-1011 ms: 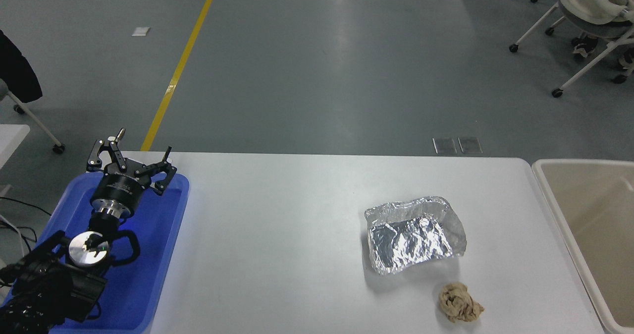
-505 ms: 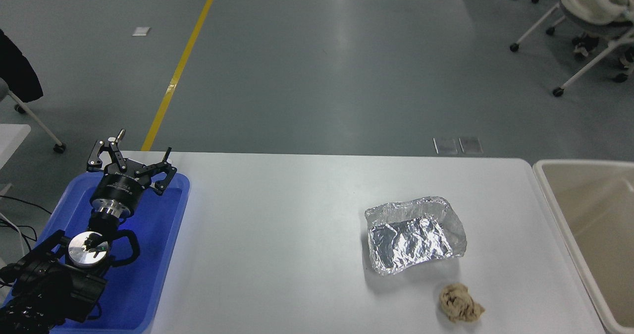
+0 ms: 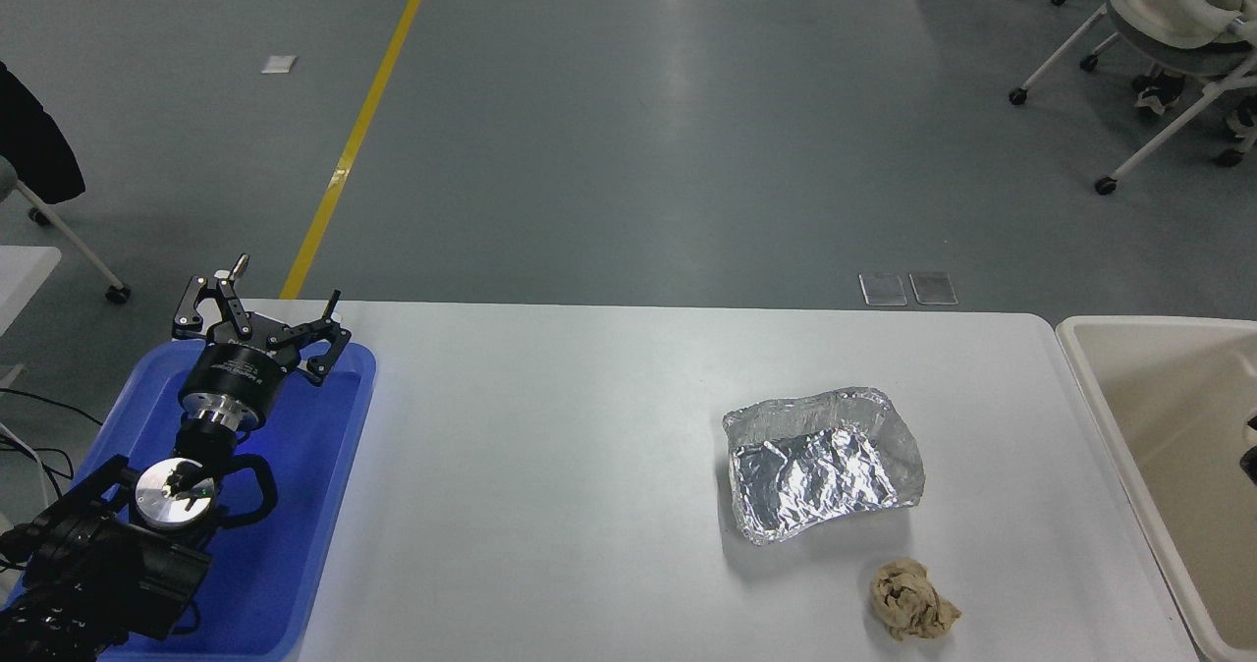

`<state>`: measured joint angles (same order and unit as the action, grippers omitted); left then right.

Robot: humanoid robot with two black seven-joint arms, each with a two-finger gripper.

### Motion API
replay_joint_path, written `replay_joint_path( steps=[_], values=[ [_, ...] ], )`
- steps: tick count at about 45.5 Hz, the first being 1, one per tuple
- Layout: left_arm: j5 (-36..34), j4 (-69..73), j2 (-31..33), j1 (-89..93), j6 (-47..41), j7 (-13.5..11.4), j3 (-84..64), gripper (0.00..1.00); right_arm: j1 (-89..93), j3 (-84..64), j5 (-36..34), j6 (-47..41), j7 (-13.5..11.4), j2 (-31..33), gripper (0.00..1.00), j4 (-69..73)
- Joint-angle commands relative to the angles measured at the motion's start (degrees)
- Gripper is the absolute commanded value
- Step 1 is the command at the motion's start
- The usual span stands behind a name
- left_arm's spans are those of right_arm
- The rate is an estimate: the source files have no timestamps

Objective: Pick up paper cup place in dustbin

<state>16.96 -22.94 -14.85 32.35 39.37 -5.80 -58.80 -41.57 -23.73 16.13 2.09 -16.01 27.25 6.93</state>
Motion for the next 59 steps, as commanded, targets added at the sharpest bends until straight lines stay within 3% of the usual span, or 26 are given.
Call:
replay_joint_path(
  steps=[1,8,39,53,56,59],
  values=[
    [0.00,0.00,0.00,0.00,0.01,0.00,0.00,1.00,1.23,1.41,-0.66,1.07,0.01,-1.06,0.23,-0.42],
    [0.00,0.00,0.00,0.00,0.01,0.00,0.00,1.00,0.70,1.67,-0.66,2.30,0.10,-0.88,1.00,-0.43],
    [0.00,0.00,0.00,0.00,0.01,0.00,0.00,1.00,-10.02,2.72,-0.75,1.43,0.18,-2.29,1.00,2.56],
    [0.00,0.00,0.00,0.00,0.01,0.00,0.00,1.00,-16.35,34.17,-0.40,1.51,0.36,-2.38,1.00,10.38],
    [0.00,0.00,0.00,0.00,0.01,0.00,0.00,1.00,-17.23,39.54,0.22,1.51,1.85,-2.29,1.00,13.01],
    [0.00,-0.09,0.00,0.00,0.01,0.00,0.00,1.00,-17.40,42.88,0.39,1.51,5.18,-1.94,1.00,15.82]
  ],
)
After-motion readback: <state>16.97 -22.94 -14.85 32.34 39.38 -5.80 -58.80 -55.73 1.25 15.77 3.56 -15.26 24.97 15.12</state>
